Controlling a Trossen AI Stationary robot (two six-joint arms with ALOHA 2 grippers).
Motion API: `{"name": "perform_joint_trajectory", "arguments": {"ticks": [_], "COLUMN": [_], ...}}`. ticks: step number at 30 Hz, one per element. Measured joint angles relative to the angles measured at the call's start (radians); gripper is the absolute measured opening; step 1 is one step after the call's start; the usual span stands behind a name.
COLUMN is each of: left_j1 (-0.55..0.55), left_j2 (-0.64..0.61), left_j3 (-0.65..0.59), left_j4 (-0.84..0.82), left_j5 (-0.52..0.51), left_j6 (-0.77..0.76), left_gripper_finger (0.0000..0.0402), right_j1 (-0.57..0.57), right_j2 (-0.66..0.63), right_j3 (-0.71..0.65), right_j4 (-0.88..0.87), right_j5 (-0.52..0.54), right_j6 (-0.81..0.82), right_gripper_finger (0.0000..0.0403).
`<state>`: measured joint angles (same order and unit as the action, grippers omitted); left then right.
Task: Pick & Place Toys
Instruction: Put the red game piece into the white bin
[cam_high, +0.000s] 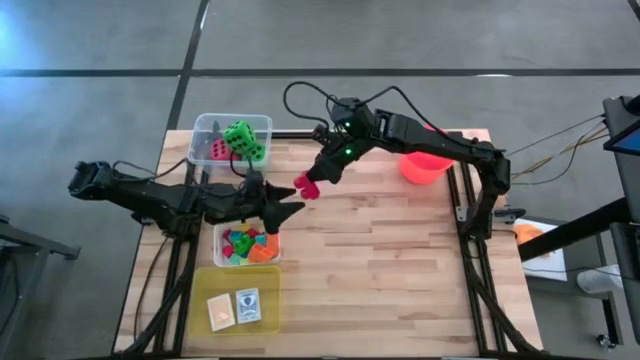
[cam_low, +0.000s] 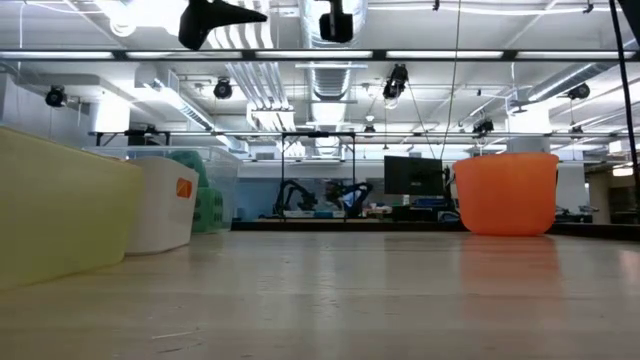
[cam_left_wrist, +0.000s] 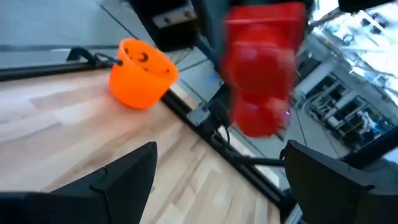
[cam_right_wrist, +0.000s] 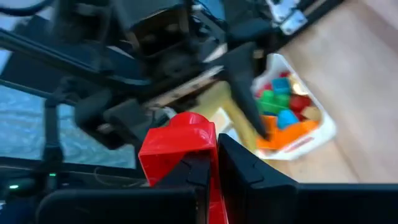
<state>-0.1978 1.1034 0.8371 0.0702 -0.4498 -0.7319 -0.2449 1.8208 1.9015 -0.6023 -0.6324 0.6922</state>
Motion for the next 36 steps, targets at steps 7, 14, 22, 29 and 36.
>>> {"name": "perform_joint_trajectory", "arguments": {"ticks": [7, 14, 22, 29, 36], "left_j1": [0.001, 0.001, 0.009, 0.018, 0.019], "left_j2": [0.001, 0.001, 0.006, 0.005, 0.005], "left_j3": [0.0, 0.0, 0.001, 0.002, 0.002], "left_j4": [0.148, 0.253, 0.287, 0.308, 0.308], "left_j5": [-0.003, 0.018, 0.024, 0.07, 0.104], "left_j6": [0.114, 0.183, 0.182, 0.157, 0.148], "left_gripper_finger": [0.0339, 0.0339, 0.0338, 0.0297, 0.0211], "right_j1": [0.023, 0.027, 0.033, 0.046, 0.045], "right_j2": [0.01, 0.012, 0.025, 0.047, 0.047], "right_j3": [0.0, 0.0, 0.001, 0.0, 0.0], "right_j4": [0.099, 0.172, 0.25, 0.329, 0.356], "right_j5": [-0.004, 0.007, 0.026, 0.029, 0.031], "right_j6": [0.072, 0.117, 0.154, 0.175, 0.173], "right_gripper_finger": [0.0012, 0.0012, 0.0012, 0.0012, 0.0012]}}
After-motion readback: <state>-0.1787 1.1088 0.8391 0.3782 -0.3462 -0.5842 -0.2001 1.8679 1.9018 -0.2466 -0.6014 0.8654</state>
